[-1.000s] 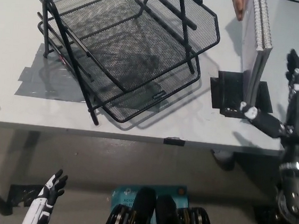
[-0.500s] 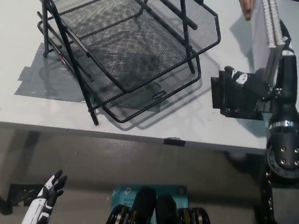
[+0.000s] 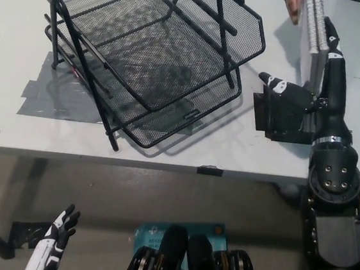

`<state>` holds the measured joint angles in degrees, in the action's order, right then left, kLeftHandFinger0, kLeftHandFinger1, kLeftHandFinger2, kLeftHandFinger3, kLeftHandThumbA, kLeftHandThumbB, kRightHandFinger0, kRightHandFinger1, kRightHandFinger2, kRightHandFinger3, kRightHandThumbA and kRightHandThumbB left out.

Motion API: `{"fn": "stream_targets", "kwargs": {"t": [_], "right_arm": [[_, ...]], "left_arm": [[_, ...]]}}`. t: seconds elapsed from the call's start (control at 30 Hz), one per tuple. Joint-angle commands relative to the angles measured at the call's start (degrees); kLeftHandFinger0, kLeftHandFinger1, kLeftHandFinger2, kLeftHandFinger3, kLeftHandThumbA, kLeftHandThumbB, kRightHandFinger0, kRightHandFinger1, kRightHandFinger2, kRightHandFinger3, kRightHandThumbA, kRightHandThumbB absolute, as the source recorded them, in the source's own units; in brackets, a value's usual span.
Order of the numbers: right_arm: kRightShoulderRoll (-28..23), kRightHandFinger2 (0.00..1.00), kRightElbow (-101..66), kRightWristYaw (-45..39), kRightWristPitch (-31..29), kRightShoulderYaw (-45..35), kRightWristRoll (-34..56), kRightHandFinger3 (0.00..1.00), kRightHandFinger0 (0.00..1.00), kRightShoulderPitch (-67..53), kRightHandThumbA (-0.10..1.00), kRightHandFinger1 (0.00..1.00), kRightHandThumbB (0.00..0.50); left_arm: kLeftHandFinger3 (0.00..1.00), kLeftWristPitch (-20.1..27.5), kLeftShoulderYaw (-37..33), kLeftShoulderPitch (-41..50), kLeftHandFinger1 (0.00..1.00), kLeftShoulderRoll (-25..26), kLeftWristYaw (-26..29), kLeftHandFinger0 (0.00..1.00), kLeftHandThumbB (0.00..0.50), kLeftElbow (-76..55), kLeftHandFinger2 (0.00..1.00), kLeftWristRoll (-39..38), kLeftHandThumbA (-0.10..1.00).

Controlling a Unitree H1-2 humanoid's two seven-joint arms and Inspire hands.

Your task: A person hands a notebook to the robot and the robot grabs it with its right hand and places it in the file tray kept in the centre of the desk infront of it.

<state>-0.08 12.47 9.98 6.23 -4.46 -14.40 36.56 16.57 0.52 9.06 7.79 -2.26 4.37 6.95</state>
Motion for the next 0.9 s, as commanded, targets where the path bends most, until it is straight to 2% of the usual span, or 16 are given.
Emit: {"fn": "stream_targets", "kwargs": {"t": [0.0, 0.03, 0.07, 0.1, 0.17, 0.2, 0.23, 0.27, 0.3, 0.33, 0.43, 0.73, 0.77, 0.8, 0.83, 0.87], "right_arm": [[0.91, 1.00, 0.63, 3.71, 2.93, 0.52, -2.23, 1.00, 1.00, 3.98, 0.93, 1.00, 0.375], [1.16, 1.00, 1.10, 4.58, 3.96, 0.27, -2.68, 1.00, 1.00, 4.31, 0.91, 1.00, 0.343], [1.54, 1.00, 1.95, 6.14, 5.45, -0.13, -3.44, 1.00, 1.00, 4.92, 0.86, 1.00, 0.286], [1.66, 1.00, 2.29, 6.73, 5.90, -0.24, -3.73, 1.00, 1.00, 5.16, 0.86, 1.00, 0.286], [1.74, 1.00, 5.02, 10.26, 8.15, -0.56, -6.04, 1.00, 1.00, 6.74, 0.72, 1.00, 0.155], [1.40, 0.53, 7.71, 11.69, 7.50, -0.95, -6.08, 0.58, 0.37, 7.87, 0.64, 0.44, 0.015], [1.12, 0.38, 9.15, 12.42, 7.66, -0.96, -6.35, 0.42, 0.15, 8.52, 0.65, 0.28, 0.003], [0.96, 0.18, 9.79, 13.07, 7.22, -0.90, -6.53, 0.22, 0.03, 8.61, 0.66, 0.12, 0.001], [0.92, 0.07, 9.99, 13.29, 7.05, -0.87, -6.56, 0.12, 0.01, 8.64, 0.69, 0.02, 0.000], [1.07, 0.00, 11.17, 15.08, 6.09, -1.20, -6.69, 0.01, 0.00, 9.29, 0.78, 0.00, 0.034], [1.56, 0.00, 12.22, 16.78, 4.64, -1.67, -6.05, 0.00, 0.00, 10.12, 0.88, 0.00, 0.003], [1.79, 0.00, 11.82, 17.75, 2.31, -2.70, -3.18, 0.00, 0.00, 10.25, 0.85, 0.00, 0.000], [2.08, 0.00, 11.36, 17.53, 1.85, -3.59, -1.71, 0.00, 0.00, 10.25, 0.82, 0.00, 0.000], [2.25, 0.00, 10.99, 17.40, 1.28, -4.28, -0.58, 0.02, 0.00, 10.22, 0.82, 0.00, 0.000], [2.53, 0.00, 10.60, 17.23, 0.12, -4.99, 0.74, 0.20, 0.00, 10.14, 0.80, 0.00, 0.000], [2.88, 0.00, 10.15, 17.05, -1.22, -5.82, 2.23, 0.24, 0.00, 10.04, 0.72, 0.00, 0.000]], "left_arm": [[1.00, 1.48, 0.08, 0.48, 1.00, 1.02, -0.16, 1.00, 0.463, -1.84, 1.00, -0.29, 1.00], [1.00, 1.50, 0.07, 0.46, 1.00, 1.05, -0.24, 1.00, 0.462, -1.84, 1.00, -0.42, 1.00], [1.00, 1.49, 0.08, 0.40, 1.00, 1.14, -0.28, 1.00, 0.462, -1.88, 1.00, -0.49, 1.00], [1.00, 1.47, 0.11, 0.37, 1.00, 1.18, -0.25, 1.00, 0.462, -1.89, 1.00, -0.45, 1.00], [1.00, 1.63, 0.17, 0.29, 1.00, 1.30, -0.08, 1.00, 0.460, -1.86, 1.00, -0.14, 1.00], [1.00, 1.57, 0.18, 0.35, 1.00, 1.27, 0.03, 1.00, 0.466, -1.95, 1.00, -0.02, 1.00], [1.00, 1.49, 0.19, 0.39, 1.00, 1.24, 0.07, 1.00, 0.467, -2.03, 1.00, -0.02, 1.00], [1.00, 1.53, 0.12, 0.40, 1.00, 1.31, -0.10, 1.00, 0.466, -1.96, 1.00, -0.17, 1.00], [1.00, 1.55, 0.10, 0.40, 1.00, 1.33, -0.15, 1.00, 0.466, -1.93, 1.00, -0.21, 1.00], [1.00, 1.37, 0.04, 0.10, 1.00, 1.43, -0.34, 1.00, 0.465, -1.85, 1.00, -0.32, 1.00], [1.00, 1.24, 0.15, 0.07, 1.00, 1.48, -0.29, 1.00, 0.461, -2.05, 1.00, -0.41, 1.00], [1.00, 1.83, 0.47, -0.33, 1.00, 1.58, -0.12, 1.00, 0.442, -1.71, 1.00, -0.69, 1.00], [1.00, 1.96, 0.47, -0.37, 1.00, 1.63, -0.22, 1.00, 0.440, -1.61, 1.00, -0.85, 1.00], [1.00, 2.15, 0.48, -0.42, 1.00, 1.68, -0.17, 1.00, 0.437, -1.45, 1.00, -0.76, 1.00], [1.00, 2.27, 0.51, -0.47, 1.00, 1.65, -0.08, 1.00, 0.439, -1.32, 1.00, -0.70, 1.00], [1.00, 2.40, 0.54, -0.54, 1.00, 1.63, 0.00, 1.00, 0.439, -1.16, 1.00, -0.69, 1.00]]}}
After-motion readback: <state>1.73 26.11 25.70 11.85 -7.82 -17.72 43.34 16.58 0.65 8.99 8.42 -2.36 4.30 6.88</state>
